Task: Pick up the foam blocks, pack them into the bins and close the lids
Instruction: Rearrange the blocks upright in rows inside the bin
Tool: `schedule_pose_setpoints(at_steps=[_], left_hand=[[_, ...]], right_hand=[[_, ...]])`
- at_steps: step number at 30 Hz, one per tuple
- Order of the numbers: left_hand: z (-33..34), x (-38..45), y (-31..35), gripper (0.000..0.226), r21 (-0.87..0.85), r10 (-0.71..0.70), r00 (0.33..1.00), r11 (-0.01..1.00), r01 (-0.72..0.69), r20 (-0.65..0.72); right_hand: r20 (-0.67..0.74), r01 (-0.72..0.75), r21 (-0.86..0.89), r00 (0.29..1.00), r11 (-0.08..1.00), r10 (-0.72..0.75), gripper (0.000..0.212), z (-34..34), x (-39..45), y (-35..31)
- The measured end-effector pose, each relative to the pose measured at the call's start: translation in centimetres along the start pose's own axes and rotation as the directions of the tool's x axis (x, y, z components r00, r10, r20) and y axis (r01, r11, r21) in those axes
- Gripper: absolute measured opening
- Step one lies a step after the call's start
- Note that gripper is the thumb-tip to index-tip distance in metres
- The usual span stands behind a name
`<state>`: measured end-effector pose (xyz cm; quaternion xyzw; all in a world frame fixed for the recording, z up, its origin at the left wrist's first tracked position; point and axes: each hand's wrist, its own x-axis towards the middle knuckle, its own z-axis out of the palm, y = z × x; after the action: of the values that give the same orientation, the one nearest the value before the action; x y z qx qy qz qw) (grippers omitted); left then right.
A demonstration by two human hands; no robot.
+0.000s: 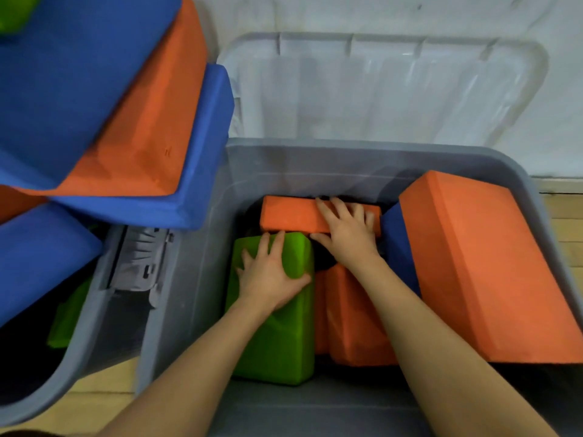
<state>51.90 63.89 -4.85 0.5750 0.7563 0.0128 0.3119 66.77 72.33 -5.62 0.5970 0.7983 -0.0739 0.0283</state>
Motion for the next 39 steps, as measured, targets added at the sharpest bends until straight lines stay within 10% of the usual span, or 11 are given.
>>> schedule_pose_setpoints(at_steps=[25, 39], left_hand=[[-5.3, -5.7, -1.1, 0.061, -0.458, 0.051, 0.892, 0.844, -0.279, -0.450], [-5.1, -5.4, -2.3, 0.065, -0.315, 0.213, 0.897, 0.884, -0.346, -0.388]], right_hand=[[-0.078, 0.158, 0.210, 0.986, 0.965, -0.145, 0.054, -0.7, -0.7, -0.1], [-0.077, 0.244, 0.163, 0.969, 0.956, -0.234, 0.072, -0.7, 2.5, -1.2]])
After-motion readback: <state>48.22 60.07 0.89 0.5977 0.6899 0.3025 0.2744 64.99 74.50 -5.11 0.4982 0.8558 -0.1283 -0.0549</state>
